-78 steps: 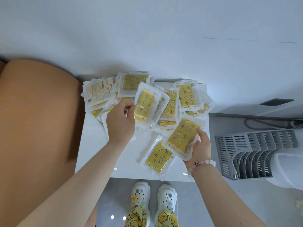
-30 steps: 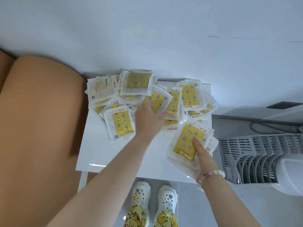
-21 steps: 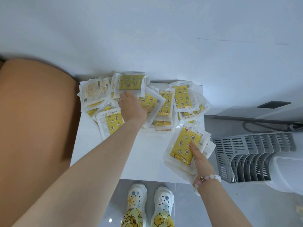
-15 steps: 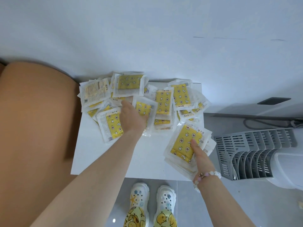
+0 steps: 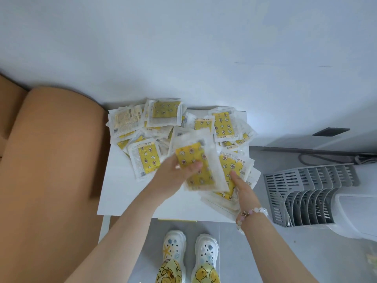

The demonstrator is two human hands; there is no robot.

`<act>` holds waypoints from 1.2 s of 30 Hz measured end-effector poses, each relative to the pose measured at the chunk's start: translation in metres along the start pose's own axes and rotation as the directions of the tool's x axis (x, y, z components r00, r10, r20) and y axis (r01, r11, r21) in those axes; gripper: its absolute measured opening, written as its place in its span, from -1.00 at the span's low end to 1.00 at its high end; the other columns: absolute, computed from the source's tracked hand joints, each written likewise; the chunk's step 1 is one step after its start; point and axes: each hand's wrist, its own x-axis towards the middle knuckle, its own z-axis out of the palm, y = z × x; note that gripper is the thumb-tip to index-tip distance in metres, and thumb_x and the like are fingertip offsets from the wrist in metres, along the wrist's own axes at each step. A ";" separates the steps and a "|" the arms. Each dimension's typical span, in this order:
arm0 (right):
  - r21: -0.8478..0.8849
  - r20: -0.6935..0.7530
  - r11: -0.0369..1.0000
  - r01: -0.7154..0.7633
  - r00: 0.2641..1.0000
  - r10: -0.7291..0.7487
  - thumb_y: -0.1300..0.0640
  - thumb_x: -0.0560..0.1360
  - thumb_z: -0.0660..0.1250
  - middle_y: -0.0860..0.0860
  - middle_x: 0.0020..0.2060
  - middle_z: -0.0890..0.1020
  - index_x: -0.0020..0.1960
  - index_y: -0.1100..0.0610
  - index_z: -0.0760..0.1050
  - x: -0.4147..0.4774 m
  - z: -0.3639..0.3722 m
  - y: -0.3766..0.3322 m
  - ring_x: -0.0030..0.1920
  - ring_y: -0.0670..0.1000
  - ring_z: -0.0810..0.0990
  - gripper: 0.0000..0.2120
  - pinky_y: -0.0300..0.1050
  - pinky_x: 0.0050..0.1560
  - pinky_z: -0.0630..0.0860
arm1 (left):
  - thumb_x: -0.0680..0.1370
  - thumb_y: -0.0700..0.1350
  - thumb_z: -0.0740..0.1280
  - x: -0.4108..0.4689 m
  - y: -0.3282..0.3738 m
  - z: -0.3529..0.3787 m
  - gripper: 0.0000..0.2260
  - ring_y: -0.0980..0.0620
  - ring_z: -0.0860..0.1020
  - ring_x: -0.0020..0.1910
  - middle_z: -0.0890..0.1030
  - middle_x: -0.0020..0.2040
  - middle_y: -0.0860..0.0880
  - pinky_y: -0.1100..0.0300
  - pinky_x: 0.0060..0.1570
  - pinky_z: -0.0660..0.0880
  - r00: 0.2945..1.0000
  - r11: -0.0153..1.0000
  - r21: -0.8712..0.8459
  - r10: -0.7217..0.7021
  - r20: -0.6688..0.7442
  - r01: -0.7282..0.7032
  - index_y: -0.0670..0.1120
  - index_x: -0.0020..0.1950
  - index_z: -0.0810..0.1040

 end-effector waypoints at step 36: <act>-0.752 0.653 0.289 0.593 0.729 0.205 -0.11 0.45 0.39 0.07 0.09 0.61 0.24 0.19 0.48 -0.345 0.290 0.035 0.03 0.08 0.59 -0.50 -0.08 -0.06 0.54 | 0.55 -0.21 0.33 -0.414 -0.032 -0.173 -0.79 -0.03 0.63 -0.11 0.64 0.02 -0.11 0.11 -0.18 0.59 0.358 0.611 -0.680 -0.578 -0.733 -0.406 -0.18 0.18 0.54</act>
